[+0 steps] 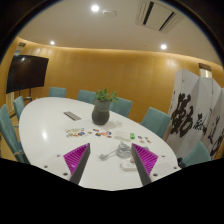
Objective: Unplug charger
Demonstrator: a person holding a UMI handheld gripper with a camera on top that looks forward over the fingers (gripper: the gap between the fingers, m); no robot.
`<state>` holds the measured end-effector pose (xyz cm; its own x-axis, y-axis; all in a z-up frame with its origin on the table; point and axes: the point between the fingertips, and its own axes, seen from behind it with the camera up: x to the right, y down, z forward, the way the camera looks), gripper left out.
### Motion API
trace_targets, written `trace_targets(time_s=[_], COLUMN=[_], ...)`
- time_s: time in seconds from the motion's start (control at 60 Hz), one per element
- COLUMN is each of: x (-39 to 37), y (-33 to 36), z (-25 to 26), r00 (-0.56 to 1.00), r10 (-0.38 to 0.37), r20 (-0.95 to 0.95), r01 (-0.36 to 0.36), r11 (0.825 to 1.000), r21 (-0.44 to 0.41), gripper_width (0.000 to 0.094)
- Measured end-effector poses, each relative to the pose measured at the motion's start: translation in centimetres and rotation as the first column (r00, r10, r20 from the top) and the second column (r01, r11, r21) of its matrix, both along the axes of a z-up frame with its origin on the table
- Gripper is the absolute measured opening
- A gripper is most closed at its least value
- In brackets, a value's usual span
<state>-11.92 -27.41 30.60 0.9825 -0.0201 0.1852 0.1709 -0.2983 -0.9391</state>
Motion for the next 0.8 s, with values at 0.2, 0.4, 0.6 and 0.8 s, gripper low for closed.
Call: trace_targets(time_s=[0.2,0.4,0.6,0.8], x=[1.5,2.9,6.7,12.6], y=[1.1,1.4,2.8,8.5], z=[-2.0,-7.3,-16.2,-23.6], r00=[1.0,0.999,1.0,0.995], r10=[0.007,0.029,0.018,-0.09], r20=[0.026,0.022,0.002,-0.049], r01=[-0.008,-0.028,-0.018,0.08], r11=[1.0,0.999,0.994,0.981], r21=[0.014,-0.025,-0.107,-0.178], gripper_width=[0.0859,0.0859,0.0857,0.0865])
